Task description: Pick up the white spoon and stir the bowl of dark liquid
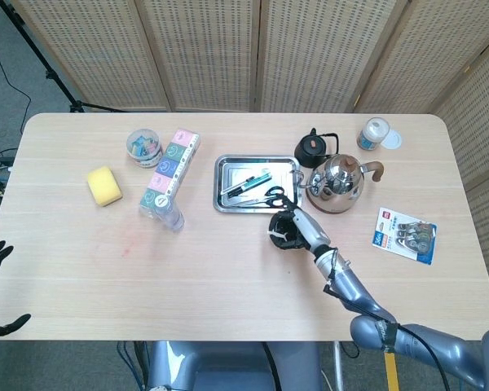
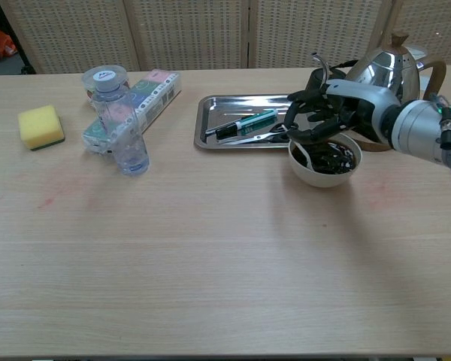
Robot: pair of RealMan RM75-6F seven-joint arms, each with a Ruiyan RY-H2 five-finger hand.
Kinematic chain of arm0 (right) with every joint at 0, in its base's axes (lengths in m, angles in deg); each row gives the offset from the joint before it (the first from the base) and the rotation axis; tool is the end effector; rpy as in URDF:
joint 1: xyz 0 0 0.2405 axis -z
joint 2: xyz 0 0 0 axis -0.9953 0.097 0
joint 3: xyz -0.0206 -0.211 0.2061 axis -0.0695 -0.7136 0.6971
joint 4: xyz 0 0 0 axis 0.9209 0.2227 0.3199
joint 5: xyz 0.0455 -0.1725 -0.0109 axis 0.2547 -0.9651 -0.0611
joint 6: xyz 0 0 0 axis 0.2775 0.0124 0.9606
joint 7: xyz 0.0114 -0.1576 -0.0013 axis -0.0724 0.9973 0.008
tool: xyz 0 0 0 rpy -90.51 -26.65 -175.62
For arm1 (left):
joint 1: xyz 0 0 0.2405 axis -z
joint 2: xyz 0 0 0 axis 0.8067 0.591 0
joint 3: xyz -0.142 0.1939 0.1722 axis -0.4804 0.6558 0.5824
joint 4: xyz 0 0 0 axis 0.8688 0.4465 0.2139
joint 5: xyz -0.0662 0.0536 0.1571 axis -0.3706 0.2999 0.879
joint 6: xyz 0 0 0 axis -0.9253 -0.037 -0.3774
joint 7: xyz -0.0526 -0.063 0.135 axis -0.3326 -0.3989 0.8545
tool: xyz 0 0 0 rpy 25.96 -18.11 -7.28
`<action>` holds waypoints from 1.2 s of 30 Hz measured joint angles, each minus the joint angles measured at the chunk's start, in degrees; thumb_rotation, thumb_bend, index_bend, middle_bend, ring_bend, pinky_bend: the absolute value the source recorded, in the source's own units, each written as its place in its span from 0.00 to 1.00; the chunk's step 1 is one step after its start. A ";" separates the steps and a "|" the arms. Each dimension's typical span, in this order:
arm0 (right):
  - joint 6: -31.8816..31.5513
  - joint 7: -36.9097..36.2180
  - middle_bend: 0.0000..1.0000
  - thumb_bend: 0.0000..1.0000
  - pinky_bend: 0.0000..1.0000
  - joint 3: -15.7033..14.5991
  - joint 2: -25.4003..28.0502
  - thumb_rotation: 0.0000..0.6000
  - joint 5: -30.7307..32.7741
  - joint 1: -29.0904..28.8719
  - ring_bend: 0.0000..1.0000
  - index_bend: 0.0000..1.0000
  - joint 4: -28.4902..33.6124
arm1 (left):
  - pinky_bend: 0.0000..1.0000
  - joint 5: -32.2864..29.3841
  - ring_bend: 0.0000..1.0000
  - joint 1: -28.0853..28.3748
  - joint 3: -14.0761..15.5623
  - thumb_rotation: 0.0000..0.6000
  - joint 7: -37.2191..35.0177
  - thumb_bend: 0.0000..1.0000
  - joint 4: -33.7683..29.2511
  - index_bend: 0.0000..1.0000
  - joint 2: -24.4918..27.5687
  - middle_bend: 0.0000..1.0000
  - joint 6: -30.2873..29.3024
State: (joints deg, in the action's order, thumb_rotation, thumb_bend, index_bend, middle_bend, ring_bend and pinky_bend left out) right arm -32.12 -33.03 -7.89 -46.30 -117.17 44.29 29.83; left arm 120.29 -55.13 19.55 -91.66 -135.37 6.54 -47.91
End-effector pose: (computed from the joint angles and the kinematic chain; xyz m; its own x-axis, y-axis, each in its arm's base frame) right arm -0.1774 -0.3853 -0.0108 -0.3410 -0.4930 0.8004 -0.9218 0.0084 -0.3876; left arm -0.2935 0.1375 0.2597 0.2178 0.1053 0.9703 0.9760 -0.0150 -0.2174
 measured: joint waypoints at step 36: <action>0.14 -0.96 0.00 0.63 0.00 -0.05 2.71 1.00 -1.69 0.18 0.00 0.60 2.26 | 0.00 -0.68 0.00 0.35 -0.03 1.00 0.97 0.01 -0.39 0.00 -0.23 0.00 0.80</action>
State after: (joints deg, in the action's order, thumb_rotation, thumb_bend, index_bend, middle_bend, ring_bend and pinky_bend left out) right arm -31.99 -33.98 -7.94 -43.59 -118.85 44.47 32.09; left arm 119.61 -54.78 19.52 -90.69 -135.76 6.31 -47.12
